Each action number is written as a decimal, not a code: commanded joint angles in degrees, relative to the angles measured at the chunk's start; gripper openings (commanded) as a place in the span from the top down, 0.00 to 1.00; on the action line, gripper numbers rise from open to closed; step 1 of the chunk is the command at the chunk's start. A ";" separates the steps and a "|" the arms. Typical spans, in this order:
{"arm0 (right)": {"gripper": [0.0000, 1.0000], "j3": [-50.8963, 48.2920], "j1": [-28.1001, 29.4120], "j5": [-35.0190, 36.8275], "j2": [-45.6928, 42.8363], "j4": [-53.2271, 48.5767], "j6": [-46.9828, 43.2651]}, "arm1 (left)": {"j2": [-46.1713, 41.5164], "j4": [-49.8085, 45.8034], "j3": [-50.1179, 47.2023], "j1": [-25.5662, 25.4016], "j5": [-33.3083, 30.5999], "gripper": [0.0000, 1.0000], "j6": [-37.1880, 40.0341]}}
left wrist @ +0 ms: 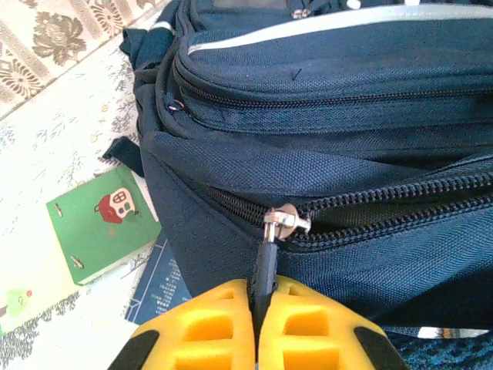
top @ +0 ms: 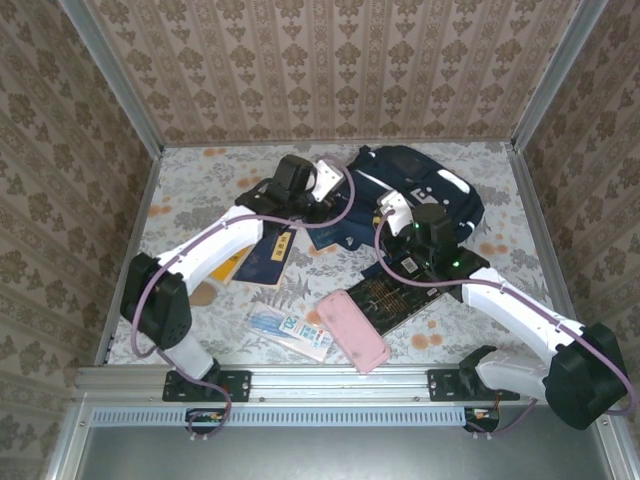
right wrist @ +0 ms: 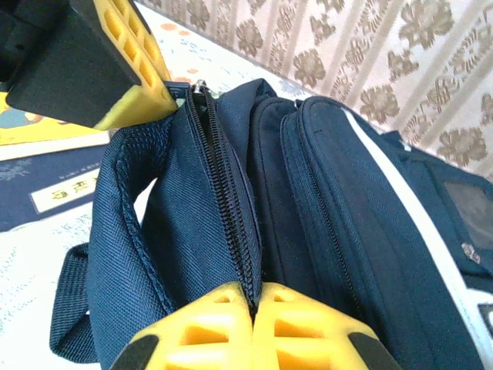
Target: Pack the student bag
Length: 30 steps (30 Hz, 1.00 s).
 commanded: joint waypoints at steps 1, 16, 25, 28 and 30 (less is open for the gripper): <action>1.00 0.16 -1.69 -0.20 -3.04 4.08 -4.09 | -7.89 1.64 -3.54 3.64 -6.52 1.00 -6.34; 0.42 10.06 -5.38 -0.91 1.72 -4.01 -0.63 | -20.47 5.02 -13.52 -5.40 -1.00 1.00 -15.83; 0.35 8.43 -5.40 -2.92 -13.33 -18.75 26.78 | -17.72 6.98 -16.69 -11.03 -1.58 1.00 -16.18; 0.38 16.76 -5.77 -3.21 -11.27 -35.28 31.46 | -16.25 7.09 -16.28 -12.41 -1.52 1.00 -15.05; 0.52 19.86 -5.77 -4.06 -8.90 -40.95 34.05 | -15.35 6.98 -15.80 -13.65 -2.55 1.00 -13.82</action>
